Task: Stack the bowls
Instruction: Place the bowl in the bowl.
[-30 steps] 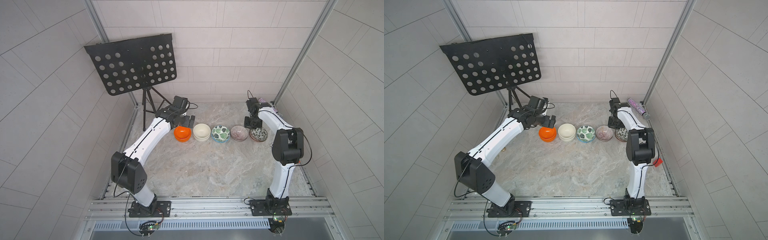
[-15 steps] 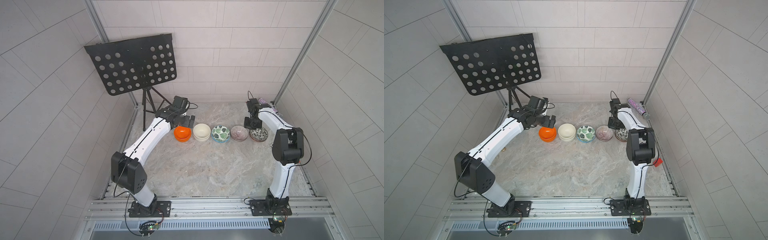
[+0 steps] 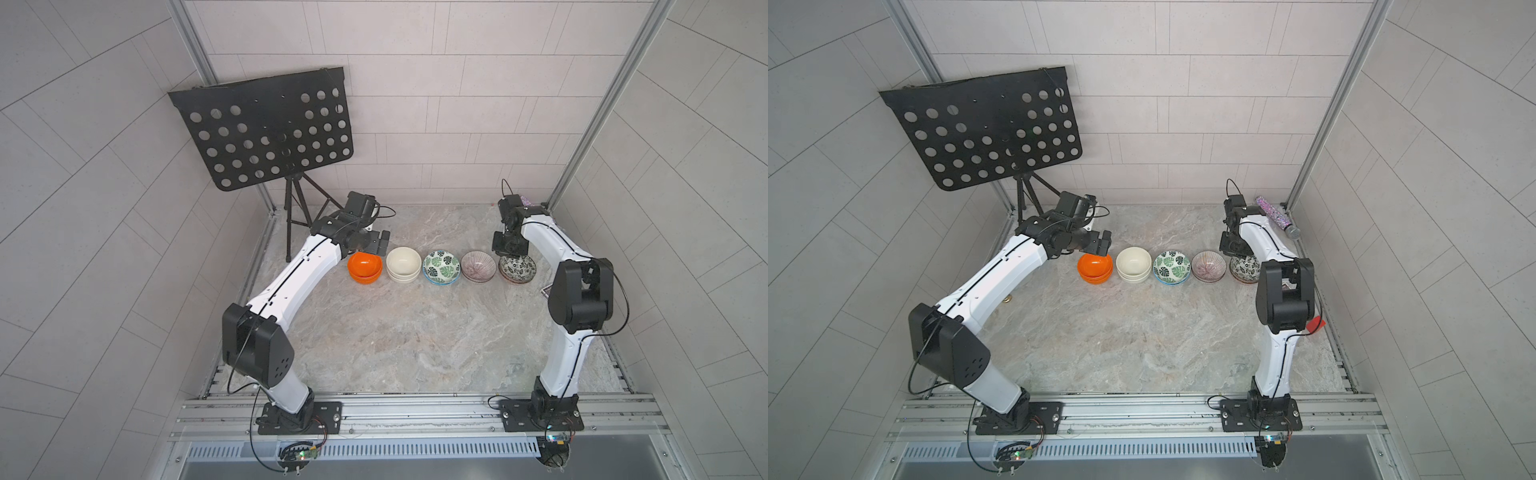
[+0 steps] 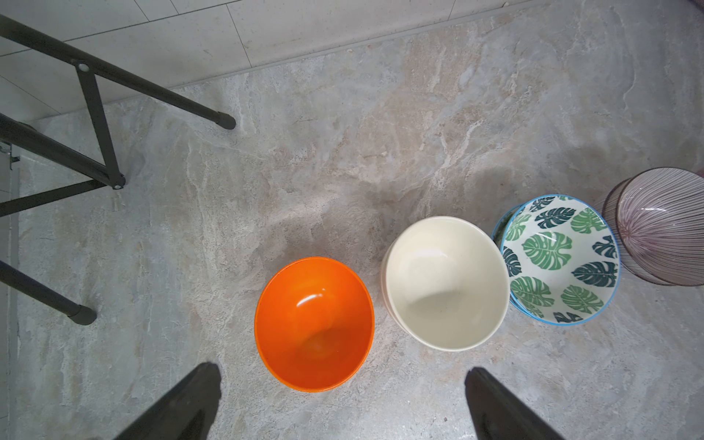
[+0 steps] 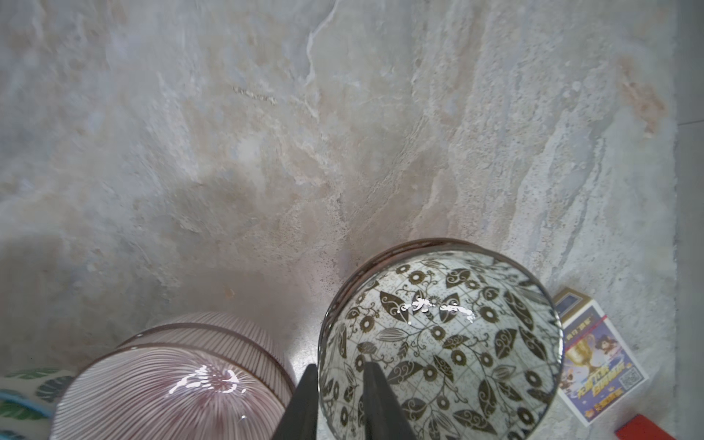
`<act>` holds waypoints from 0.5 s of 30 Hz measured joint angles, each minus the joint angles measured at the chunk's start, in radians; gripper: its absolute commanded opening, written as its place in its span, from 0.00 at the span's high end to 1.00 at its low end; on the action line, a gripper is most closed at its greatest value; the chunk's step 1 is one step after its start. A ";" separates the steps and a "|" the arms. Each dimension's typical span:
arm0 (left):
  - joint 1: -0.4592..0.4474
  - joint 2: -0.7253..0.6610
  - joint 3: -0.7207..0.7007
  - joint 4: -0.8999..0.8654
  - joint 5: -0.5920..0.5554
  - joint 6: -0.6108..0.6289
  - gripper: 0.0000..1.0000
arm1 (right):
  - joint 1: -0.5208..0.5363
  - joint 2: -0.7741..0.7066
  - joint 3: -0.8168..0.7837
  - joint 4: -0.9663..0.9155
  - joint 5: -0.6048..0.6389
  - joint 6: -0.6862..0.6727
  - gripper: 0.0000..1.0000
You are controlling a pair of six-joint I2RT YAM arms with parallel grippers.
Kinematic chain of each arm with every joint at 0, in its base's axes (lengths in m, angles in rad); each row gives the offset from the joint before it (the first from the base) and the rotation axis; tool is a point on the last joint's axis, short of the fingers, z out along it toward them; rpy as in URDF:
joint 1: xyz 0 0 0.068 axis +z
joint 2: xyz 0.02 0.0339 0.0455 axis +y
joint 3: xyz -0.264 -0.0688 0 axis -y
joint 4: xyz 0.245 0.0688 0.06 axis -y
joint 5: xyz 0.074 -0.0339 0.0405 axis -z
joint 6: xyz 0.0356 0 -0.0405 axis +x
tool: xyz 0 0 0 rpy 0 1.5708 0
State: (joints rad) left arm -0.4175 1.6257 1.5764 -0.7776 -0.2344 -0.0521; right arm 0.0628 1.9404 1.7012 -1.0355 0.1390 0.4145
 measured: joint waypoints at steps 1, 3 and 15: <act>0.000 0.000 0.002 0.001 -0.003 0.000 0.00 | -0.003 -0.018 0.000 0.003 -0.001 0.002 0.65; 0.000 0.000 0.004 0.001 -0.013 0.000 0.00 | -0.006 -0.062 -0.008 0.018 -0.002 0.002 0.61; 0.066 -0.032 -0.019 0.021 -0.025 -0.008 0.00 | -0.107 -0.498 -0.294 0.294 -0.124 -0.041 0.00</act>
State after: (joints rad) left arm -0.3511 1.5936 1.5570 -0.7567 -0.2592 -0.0601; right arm -0.0441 1.4422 1.4071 -0.7410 0.0147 0.3737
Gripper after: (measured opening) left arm 0.999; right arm 0.997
